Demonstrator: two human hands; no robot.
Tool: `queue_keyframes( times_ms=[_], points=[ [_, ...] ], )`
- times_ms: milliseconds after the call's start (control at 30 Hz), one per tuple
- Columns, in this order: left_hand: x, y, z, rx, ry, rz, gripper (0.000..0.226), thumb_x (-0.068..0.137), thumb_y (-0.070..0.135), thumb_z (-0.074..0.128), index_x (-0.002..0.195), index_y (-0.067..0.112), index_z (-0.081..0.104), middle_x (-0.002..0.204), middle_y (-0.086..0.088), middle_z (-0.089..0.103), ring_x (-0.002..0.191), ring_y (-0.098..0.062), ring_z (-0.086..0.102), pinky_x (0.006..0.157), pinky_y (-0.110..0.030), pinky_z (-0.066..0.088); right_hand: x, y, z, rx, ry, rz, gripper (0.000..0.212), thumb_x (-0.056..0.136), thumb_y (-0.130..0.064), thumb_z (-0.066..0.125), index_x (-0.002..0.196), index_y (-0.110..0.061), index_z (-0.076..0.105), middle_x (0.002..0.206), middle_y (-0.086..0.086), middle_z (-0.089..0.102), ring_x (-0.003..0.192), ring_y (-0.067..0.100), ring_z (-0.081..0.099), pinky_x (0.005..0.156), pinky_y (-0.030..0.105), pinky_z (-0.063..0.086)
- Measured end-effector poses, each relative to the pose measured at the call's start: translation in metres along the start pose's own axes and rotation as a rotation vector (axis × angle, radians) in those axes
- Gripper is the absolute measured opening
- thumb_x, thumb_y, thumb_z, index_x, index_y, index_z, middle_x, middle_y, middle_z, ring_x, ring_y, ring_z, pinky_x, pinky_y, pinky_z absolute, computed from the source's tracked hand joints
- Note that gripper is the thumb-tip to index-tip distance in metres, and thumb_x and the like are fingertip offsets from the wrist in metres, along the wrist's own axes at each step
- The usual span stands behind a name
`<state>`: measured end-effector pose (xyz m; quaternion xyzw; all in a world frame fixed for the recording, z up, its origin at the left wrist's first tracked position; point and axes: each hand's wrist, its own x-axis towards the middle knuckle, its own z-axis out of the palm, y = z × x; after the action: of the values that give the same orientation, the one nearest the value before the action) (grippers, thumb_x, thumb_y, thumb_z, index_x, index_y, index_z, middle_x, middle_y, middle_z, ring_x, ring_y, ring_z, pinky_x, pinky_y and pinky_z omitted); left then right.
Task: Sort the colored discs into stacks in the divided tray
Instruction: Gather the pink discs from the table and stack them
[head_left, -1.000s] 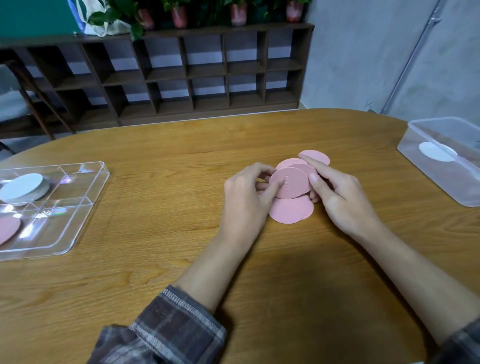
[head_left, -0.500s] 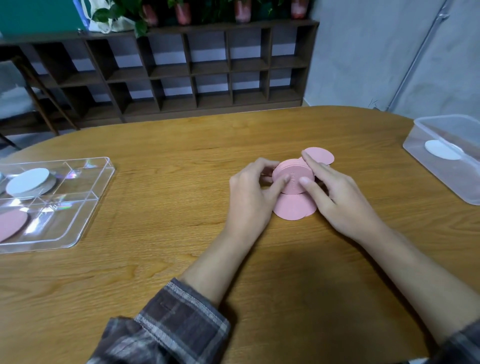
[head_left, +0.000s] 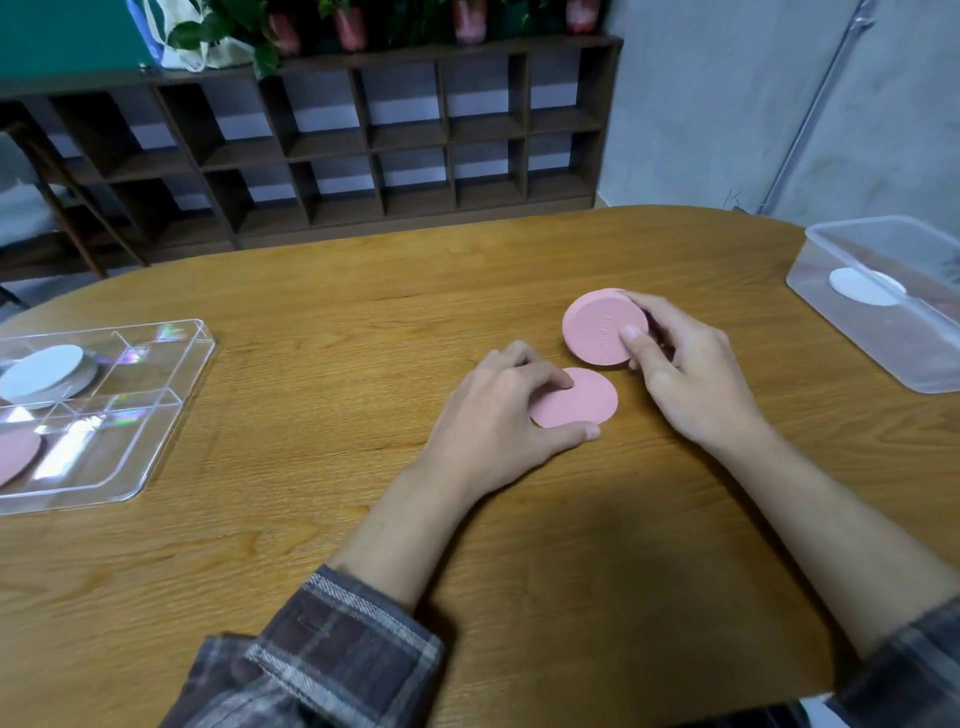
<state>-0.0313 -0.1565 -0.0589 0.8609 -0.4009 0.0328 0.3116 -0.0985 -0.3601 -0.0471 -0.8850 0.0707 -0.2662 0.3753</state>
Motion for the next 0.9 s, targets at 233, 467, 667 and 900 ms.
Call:
queue_keyframes(
  times_ms=[233, 467, 667, 900],
  points=[
    [0.003, 0.004, -0.004, 0.067, 0.067, 0.079, 0.038, 0.102, 0.057, 0.052, 0.1, 0.029, 0.076, 0.091, 0.013, 0.068, 0.088, -0.012, 0.058, 0.078, -0.04, 0.052, -0.001, 0.0, 0.002, 0.006, -0.016, -0.015, 0.035, 0.102, -0.014, 0.056, 0.136, -0.022, 0.063, 0.085, -0.015, 0.066, 0.073, 0.01, 0.061, 0.077, 0.013, 0.044],
    [0.006, 0.005, -0.005, 0.15, 0.355, 0.092, 0.031, 0.109, 0.036, 0.044, 0.103, 0.017, 0.067, 0.096, 0.003, 0.067, 0.091, -0.019, 0.056, 0.07, -0.04, 0.051, -0.001, 0.003, 0.005, 0.018, -0.023, -0.011, 0.046, 0.103, -0.019, 0.058, 0.147, -0.031, 0.055, 0.092, 0.006, 0.073, 0.074, 0.021, 0.062, 0.08, 0.029, 0.051],
    [0.012, 0.005, 0.001, -0.095, 0.437, 0.064, 0.012, 0.104, 0.017, 0.06, 0.107, 0.011, 0.07, 0.096, 0.001, 0.071, 0.085, -0.015, 0.065, 0.079, -0.03, 0.051, -0.002, -0.001, 0.007, 0.089, -0.048, -0.02, 0.044, 0.105, -0.017, 0.054, 0.146, -0.033, 0.055, 0.085, 0.005, 0.07, 0.074, 0.021, 0.062, 0.083, 0.041, 0.054],
    [0.013, 0.009, 0.003, -0.263, 0.462, -0.098, 0.033, 0.091, 0.021, 0.079, 0.123, 0.014, 0.075, 0.085, 0.004, 0.073, 0.071, -0.007, 0.067, 0.076, -0.016, 0.054, -0.005, -0.004, 0.007, 0.192, -0.111, -0.014, 0.042, 0.108, -0.012, 0.046, 0.144, -0.03, 0.058, 0.076, -0.001, 0.064, 0.072, 0.012, 0.061, 0.08, 0.019, 0.048]
  ],
)
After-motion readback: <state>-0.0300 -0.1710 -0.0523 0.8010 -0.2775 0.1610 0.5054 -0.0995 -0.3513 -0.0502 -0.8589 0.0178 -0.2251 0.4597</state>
